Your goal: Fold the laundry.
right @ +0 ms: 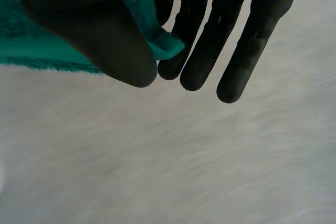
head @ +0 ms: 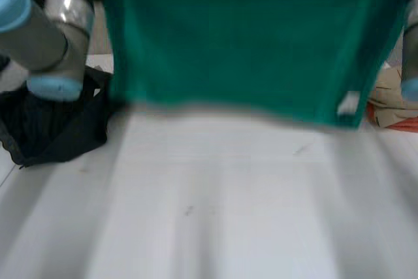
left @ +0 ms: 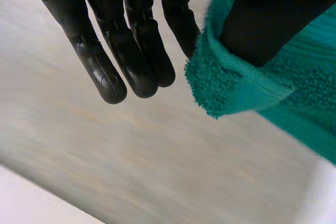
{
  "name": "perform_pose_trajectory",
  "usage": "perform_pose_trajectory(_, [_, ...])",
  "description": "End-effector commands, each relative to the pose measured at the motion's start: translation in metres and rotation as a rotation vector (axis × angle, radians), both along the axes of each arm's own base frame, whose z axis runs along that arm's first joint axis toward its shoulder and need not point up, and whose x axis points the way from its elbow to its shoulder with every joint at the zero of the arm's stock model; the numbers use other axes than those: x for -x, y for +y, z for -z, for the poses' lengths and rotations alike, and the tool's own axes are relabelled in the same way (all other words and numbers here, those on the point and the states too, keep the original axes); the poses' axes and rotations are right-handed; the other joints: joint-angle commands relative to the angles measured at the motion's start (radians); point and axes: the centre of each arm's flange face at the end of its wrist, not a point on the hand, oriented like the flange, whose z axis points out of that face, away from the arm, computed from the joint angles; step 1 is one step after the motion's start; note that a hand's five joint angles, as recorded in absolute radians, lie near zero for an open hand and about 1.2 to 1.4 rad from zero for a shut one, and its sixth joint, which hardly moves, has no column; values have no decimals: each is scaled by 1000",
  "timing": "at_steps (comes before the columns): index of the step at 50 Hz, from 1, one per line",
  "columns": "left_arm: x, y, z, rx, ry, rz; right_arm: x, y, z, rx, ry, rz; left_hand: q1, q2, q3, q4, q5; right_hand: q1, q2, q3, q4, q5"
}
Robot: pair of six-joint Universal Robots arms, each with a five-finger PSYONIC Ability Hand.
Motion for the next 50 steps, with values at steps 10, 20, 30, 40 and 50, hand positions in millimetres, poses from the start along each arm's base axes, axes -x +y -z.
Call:
perform_pose_trajectory(10, [-6,18,20,1,110,62,-19,19,-1,90,-29,-182,258,198,205,196,272,183,218,203,196,205])
perform_pose_trajectory(20, [-18,45,136,-334,12,39,-12,21,131,-386,-8,-229,258,198,205,196,272,183,218,203,196,205])
perform_pose_trajectory(30, [-30,102,194,-563,-67,39,7,51,194,-744,-53,-216,258,198,205,196,272,183,218,203,196,205])
perform_pose_trajectory(40, [-60,178,139,-680,-108,17,41,114,148,-1043,-46,-119,258,198,205,196,272,183,218,203,196,205])
perform_pose_trajectory(50, [-82,237,130,-1030,-201,-7,60,181,124,-1196,164,-84,258,198,205,196,272,183,218,203,196,205])
